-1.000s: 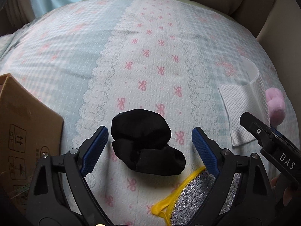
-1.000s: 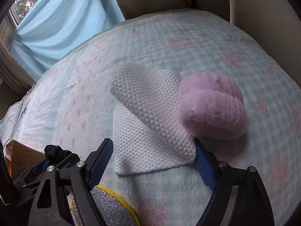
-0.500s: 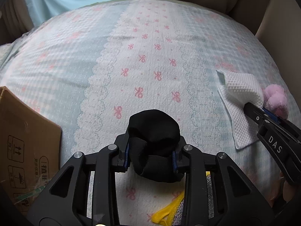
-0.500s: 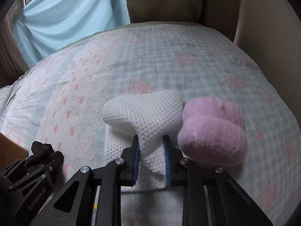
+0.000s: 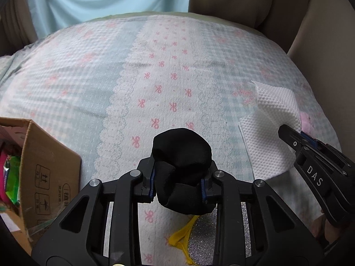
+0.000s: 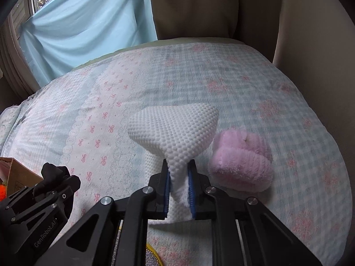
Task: Organize soft objects
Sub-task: 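Grasp the black scrunchie with the left tool while the right tool grasps the white mesh cloth, then carry scrunchie and mesh cloth into the box and open both tools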
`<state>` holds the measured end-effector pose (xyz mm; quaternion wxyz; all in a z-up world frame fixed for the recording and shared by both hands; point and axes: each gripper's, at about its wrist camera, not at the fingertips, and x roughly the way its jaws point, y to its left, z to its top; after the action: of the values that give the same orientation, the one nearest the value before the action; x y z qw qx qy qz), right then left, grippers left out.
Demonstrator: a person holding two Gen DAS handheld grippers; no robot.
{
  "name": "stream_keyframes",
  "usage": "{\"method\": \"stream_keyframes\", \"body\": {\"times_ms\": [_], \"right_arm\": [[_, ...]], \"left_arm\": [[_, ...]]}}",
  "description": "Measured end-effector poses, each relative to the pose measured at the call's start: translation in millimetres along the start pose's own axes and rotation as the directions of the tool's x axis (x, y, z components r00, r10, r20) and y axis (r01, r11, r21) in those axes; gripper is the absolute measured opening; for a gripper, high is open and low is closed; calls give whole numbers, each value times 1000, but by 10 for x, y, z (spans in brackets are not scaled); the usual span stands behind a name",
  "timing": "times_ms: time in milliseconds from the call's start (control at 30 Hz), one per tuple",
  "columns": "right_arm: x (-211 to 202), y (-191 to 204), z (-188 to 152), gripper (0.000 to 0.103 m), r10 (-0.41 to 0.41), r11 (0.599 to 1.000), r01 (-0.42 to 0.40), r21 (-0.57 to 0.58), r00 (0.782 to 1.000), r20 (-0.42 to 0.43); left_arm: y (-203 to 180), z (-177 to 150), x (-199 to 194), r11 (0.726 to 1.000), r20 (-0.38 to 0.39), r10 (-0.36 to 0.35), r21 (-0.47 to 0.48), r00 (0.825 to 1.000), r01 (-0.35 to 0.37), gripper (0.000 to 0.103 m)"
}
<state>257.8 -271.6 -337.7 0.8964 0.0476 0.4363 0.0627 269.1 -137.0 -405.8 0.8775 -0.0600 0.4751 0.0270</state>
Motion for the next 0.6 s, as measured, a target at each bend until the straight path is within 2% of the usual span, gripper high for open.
{"method": "stream_keyframes", "body": {"times_ms": [267,600], "right_arm": [[-710,54,234,13,-7,1000,7,3,998,62],[-2101,470,546,13,-12,999,17,-37,990,137]], "left_arm": [[-38,169,-535,999,63,-43,-7,997,43,25],[73,505,-1849,996,173,-84,-4,981,86,25]]}}
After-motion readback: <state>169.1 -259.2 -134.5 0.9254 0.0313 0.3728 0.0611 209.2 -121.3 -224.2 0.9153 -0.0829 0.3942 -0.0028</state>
